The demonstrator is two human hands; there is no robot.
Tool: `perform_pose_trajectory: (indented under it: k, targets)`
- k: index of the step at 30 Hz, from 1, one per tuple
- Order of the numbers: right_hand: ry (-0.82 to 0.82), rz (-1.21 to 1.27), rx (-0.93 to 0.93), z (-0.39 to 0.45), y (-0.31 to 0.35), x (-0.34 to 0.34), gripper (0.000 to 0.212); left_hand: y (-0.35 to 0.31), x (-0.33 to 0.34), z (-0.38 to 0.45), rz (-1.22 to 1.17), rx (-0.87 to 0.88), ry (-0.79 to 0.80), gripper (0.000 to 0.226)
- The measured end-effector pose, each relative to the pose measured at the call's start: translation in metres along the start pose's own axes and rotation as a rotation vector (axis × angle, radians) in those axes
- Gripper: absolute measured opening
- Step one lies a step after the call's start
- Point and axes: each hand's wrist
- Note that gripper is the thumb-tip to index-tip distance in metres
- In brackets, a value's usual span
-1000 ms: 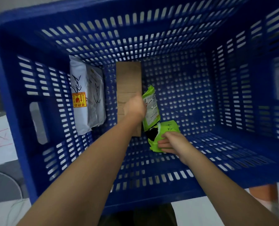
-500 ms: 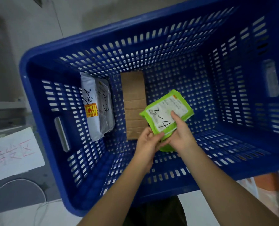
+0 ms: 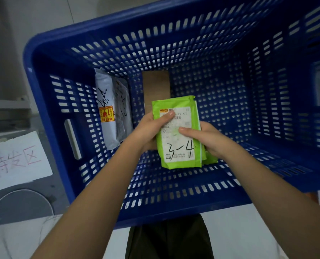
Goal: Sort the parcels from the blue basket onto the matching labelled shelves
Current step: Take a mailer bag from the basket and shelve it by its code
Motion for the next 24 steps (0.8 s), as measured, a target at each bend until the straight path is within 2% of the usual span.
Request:
perform_pose_trajectory:
  k: [2,4,6,7,9,11,13,15,16,18,20,22,24]
  targets:
    - [-0.199,-0.093,-0.040,0.006,-0.003,-0.006,0.028,0.003,-0.003,0.003,-0.053,0.028,-0.040,0.016]
    - [-0.484,0.017,-0.034,0.013,-0.010,-0.021,0.033,0.010,-0.013,0.006,-0.086,0.040,-0.113,0.016]
    - [-0.619,-0.047,0.020,0.019,-0.026,-0.039,0.026,0.018,-0.025,0.009,-0.098,0.036,-0.169,0.017]
    - [-0.585,-0.220,0.087,0.020,-0.037,-0.047,0.024,0.022,-0.030,0.010,-0.083,0.034,-0.189,0.016]
    - [-0.368,-0.631,0.253,0.023,-0.057,-0.055,0.028,0.031,-0.040,0.012,-0.042,0.015,-0.215,0.013]
    - [-0.208,-0.840,0.356,0.026,-0.070,-0.054,0.063,0.039,-0.047,0.014,-0.033,-0.011,-0.221,0.011]
    - [-0.181,-0.695,0.399,0.031,-0.074,-0.048,0.083,0.044,-0.052,0.015,-0.045,-0.026,-0.230,0.012]
    - [-0.181,-0.568,0.411,0.037,-0.079,-0.041,0.086,0.047,-0.055,0.016,-0.058,-0.032,-0.240,0.012]
    - [-0.168,-0.605,0.414,0.040,-0.083,-0.039,0.087,0.049,-0.056,0.017,-0.061,-0.031,-0.240,0.012]
    - [-0.143,-0.729,0.380,0.044,-0.083,-0.034,0.079,0.050,-0.058,0.017,-0.072,-0.025,-0.231,0.012]
    - [-0.176,-0.736,0.328,0.050,-0.079,-0.032,0.054,0.049,-0.060,0.017,-0.089,-0.018,-0.226,0.011]
    - [-0.331,-0.573,0.317,0.059,-0.072,-0.037,0.023,0.048,-0.062,0.015,-0.103,-0.014,-0.220,0.010]
    - [-0.440,-0.341,0.357,0.064,-0.057,-0.042,0.008,0.046,-0.064,0.014,-0.113,-0.012,-0.220,0.012]
Point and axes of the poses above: each hand's wrist, its own z-axis towards the middle knuckle, its own x-axis out of the palm, y = z × x, and after that the axes turned 13 degrees about -x, right-handed
